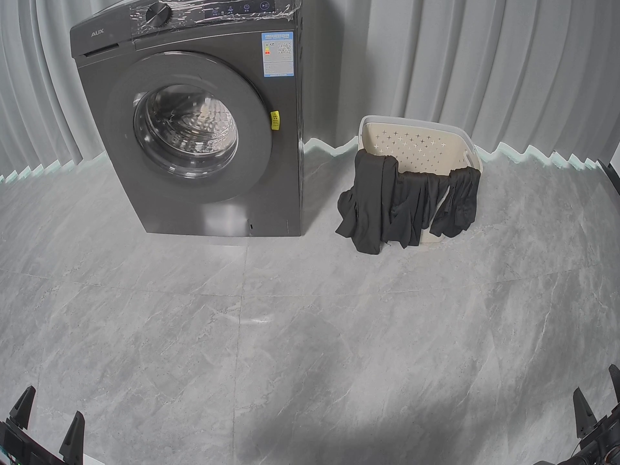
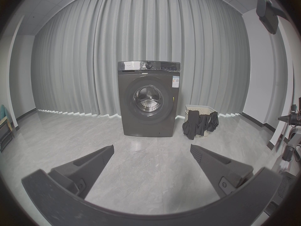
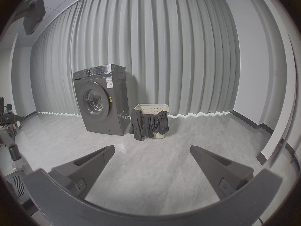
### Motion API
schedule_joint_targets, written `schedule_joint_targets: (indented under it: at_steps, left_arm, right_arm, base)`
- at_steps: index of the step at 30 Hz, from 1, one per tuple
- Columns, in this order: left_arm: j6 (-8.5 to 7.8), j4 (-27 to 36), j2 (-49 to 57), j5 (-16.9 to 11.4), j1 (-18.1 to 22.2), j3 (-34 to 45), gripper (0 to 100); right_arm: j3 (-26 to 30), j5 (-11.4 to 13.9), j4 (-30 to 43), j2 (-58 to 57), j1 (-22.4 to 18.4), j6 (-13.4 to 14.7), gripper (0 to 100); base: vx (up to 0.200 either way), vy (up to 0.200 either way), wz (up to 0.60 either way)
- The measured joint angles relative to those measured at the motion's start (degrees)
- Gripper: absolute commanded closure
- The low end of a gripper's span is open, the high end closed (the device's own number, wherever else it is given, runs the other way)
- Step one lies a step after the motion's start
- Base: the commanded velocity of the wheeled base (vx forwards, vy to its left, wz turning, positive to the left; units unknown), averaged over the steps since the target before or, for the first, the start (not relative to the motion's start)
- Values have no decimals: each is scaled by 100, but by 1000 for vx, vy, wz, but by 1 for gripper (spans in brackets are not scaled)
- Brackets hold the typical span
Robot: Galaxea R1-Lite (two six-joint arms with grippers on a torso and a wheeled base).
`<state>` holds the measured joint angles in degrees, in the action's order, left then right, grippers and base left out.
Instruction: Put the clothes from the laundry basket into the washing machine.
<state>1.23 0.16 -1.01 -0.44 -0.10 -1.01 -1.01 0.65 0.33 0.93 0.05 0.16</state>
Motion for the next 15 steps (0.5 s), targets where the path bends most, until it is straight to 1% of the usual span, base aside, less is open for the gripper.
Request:
schedule_joint_targets:
  at_steps: [3, 15]
  left_arm:
    - [-1, 2, 0, 1, -1, 0, 0]
    - [-30, -5, 0, 0, 0, 0, 0]
  right_arm:
    - [0, 4, 2, 0, -5, 2, 0]
    - [0, 11, 10, 0, -2, -9, 0]
  base:
    - [200, 0, 0]
    - [0, 0, 0]
